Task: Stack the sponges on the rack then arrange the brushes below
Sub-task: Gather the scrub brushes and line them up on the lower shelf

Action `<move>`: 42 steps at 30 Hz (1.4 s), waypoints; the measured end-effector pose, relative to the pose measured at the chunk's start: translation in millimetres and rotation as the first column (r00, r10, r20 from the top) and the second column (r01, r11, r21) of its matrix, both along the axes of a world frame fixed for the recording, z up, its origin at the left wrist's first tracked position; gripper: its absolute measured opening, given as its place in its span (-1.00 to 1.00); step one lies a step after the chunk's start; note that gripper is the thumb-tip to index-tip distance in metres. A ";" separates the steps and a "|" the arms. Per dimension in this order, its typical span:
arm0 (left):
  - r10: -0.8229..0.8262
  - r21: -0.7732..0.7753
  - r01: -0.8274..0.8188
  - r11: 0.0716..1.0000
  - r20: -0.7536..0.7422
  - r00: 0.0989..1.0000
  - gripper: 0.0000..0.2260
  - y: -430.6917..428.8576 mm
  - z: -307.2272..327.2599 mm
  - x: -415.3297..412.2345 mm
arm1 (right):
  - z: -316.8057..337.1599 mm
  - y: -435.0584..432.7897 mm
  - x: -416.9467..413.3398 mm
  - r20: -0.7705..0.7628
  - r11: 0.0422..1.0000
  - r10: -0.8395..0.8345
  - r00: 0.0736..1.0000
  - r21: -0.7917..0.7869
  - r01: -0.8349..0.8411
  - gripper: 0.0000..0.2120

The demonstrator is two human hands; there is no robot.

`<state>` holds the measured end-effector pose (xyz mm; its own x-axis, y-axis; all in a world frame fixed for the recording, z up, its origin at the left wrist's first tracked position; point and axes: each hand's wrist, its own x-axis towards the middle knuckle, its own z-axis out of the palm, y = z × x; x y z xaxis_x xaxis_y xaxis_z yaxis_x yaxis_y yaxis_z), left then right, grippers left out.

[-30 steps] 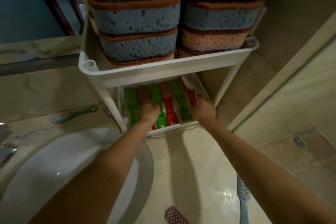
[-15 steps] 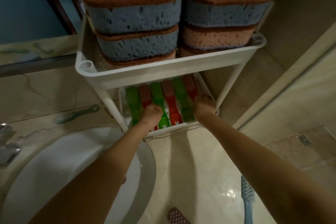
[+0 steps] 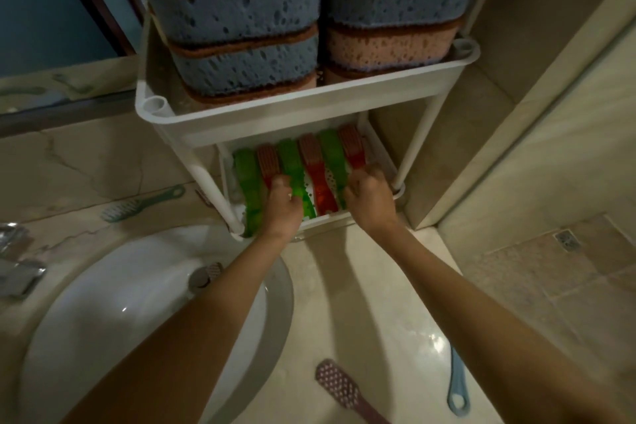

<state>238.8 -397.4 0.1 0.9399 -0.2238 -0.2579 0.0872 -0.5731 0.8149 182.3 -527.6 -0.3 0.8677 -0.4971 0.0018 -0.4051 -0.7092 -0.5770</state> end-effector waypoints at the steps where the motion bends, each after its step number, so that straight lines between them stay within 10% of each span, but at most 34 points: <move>1: 0.007 -0.006 -0.007 1.000 0.029 1.000 -0.68 0.0 3.5 -5.1 | 3.4 4.2 -7.4 0.073 1.000 -0.005 0.997 0.025 0.003 -0.80; 6: 0.008 -0.087 -0.003 0.996 0.055 0.998 -0.70 12.7 13.9 -42.9 | 6.7 31.6 -67.3 0.176 0.985 -0.097 0.980 0.160 0.069 -0.85; 17: 0.135 -0.092 -0.149 0.985 -0.145 0.980 -0.81 73.6 -32.2 -144.2 | -30.4 101.8 -197.9 -0.282 0.928 0.273 0.920 0.331 -0.173 -0.61; 26: 0.235 -0.138 -0.272 0.952 -0.236 0.943 -0.90 95.6 -45.6 -181.8 | -50.7 103.7 -221.7 -0.473 0.926 0.373 0.798 0.146 -0.347 -0.65; 42: -0.080 0.004 0.085 0.996 -0.317 0.945 -0.60 97.0 -56.4 -210.3 | -68.7 92.9 -217.0 -0.367 0.931 0.365 0.856 0.130 -0.341 -0.79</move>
<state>28.5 -300.4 -56.2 0.7878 -0.2901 -0.5434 0.2906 -0.6028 0.7431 -34.8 -434.8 -68.9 0.9128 -0.1464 -0.3814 -0.3295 -0.8157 -0.4755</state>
